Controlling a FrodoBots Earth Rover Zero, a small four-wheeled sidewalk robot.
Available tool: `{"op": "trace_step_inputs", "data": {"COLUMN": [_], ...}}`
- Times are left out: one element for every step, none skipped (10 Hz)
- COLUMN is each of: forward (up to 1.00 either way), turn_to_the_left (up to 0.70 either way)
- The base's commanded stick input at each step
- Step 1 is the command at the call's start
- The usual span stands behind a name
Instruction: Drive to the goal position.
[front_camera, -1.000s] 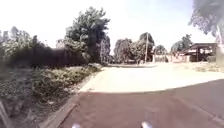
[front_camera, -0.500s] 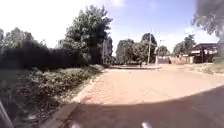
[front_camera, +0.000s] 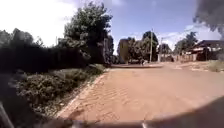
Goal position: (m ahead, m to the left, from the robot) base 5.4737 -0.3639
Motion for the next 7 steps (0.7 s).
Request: {"op": "trace_step_inputs", "data": {"forward": [1.0,1.0,1.0,1.0,1.0,1.0,1.0], "turn_to_the_left": [-0.4,-0.4,-0.4,-0.4,-0.16,0.0,0.0]}}
